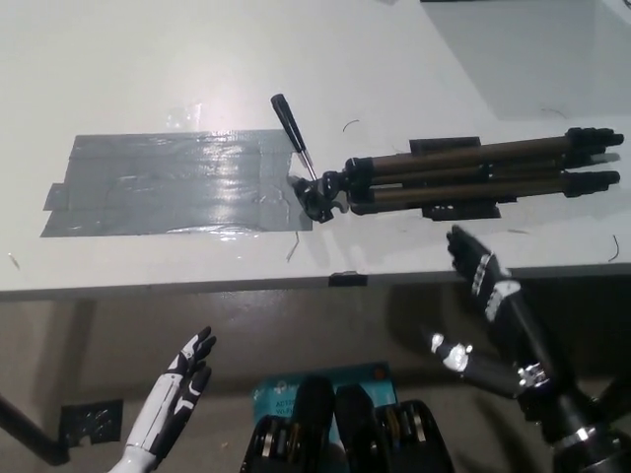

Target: A person hands a tripod to the robot which it grabs with its right hand and places in the middle of the table in front of it

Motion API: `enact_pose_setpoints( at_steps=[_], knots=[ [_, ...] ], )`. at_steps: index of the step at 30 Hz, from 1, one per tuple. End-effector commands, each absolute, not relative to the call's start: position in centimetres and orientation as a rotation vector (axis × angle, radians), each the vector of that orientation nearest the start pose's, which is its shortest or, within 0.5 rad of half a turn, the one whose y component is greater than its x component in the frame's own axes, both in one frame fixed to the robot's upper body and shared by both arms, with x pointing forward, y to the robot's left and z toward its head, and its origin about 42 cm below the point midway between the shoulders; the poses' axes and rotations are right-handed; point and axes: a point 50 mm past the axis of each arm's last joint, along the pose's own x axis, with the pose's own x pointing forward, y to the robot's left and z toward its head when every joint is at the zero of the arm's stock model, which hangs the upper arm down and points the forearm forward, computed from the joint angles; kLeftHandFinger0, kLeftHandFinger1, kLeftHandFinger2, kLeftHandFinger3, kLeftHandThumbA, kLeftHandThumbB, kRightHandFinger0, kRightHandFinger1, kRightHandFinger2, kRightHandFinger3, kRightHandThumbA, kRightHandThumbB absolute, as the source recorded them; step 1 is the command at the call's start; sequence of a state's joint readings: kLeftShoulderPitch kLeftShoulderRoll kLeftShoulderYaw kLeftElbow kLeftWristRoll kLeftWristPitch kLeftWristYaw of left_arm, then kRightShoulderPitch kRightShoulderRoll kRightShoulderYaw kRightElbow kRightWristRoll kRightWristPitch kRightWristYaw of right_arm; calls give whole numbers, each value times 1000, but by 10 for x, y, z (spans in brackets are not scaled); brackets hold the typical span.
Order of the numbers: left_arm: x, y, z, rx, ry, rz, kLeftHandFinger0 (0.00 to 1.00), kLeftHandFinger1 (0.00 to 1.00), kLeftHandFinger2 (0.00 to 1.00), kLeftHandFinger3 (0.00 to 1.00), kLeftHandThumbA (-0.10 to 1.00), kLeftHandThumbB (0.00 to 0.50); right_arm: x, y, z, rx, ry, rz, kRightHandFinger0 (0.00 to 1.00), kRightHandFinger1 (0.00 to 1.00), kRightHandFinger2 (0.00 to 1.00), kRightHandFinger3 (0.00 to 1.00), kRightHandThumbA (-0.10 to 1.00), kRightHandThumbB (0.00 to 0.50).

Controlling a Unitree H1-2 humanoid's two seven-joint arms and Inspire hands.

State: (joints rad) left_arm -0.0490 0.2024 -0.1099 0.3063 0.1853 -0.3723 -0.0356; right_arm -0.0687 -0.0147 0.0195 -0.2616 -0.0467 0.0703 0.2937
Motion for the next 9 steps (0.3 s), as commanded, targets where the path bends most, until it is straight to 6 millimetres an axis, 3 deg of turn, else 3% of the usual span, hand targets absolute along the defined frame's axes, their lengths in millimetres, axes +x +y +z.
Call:
enact_pose_setpoints(
  at_steps=[1, 3, 9],
  knots=[
    [280, 255, 54, 372, -140, -203, 1000, 1000, 1000, 1000, 1000, 288, 303, -187, 154, -104, -313, 231, 1000, 1000, 1000, 1000, 675, 92],
    [282, 255, 55, 375, -147, -204, 1000, 1000, 1000, 1000, 1000, 281, 310, -188, 135, -120, -264, 239, 1000, 1000, 1000, 1000, 665, 133],
    [285, 256, 58, 372, -153, -209, 1000, 1000, 1000, 1000, 994, 297, 315, -188, 124, -139, -240, 254, 958, 1000, 1000, 1000, 659, 150]
  ],
)
